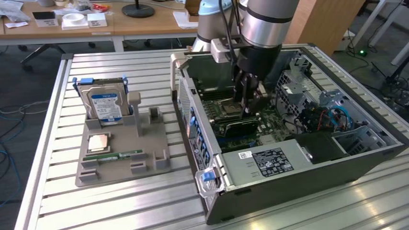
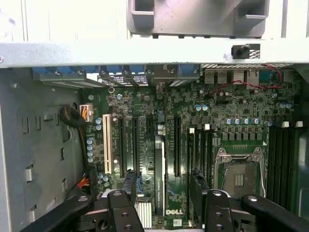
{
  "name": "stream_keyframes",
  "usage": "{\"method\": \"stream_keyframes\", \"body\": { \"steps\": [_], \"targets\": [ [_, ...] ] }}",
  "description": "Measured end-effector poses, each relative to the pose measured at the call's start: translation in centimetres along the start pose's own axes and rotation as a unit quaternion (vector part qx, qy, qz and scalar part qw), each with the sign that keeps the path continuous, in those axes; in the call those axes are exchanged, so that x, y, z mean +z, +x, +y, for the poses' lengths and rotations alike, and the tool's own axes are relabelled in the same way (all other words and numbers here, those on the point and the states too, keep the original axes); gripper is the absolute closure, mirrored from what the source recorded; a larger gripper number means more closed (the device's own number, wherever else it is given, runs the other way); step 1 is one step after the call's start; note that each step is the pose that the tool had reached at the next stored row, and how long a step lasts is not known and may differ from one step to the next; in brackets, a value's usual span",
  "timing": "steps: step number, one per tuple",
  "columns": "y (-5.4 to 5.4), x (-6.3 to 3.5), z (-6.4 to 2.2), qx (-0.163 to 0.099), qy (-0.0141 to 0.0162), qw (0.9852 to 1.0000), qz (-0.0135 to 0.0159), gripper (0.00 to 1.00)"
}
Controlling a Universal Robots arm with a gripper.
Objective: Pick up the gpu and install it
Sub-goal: 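Insert the gpu into the slot, then press down on the gpu until it lock into place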
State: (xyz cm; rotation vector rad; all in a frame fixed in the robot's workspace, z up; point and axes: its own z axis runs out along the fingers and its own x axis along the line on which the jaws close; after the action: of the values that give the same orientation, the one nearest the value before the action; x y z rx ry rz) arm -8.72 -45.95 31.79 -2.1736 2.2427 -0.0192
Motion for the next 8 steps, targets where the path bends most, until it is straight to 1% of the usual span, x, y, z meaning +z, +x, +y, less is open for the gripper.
{"method": "stream_keyframes", "body": {
  "steps": [8],
  "targets": [
    [0.00, -0.14, 0.00, 0.000, 0.0001, 1.0000, 0.0000, 0.43]
  ]
}}
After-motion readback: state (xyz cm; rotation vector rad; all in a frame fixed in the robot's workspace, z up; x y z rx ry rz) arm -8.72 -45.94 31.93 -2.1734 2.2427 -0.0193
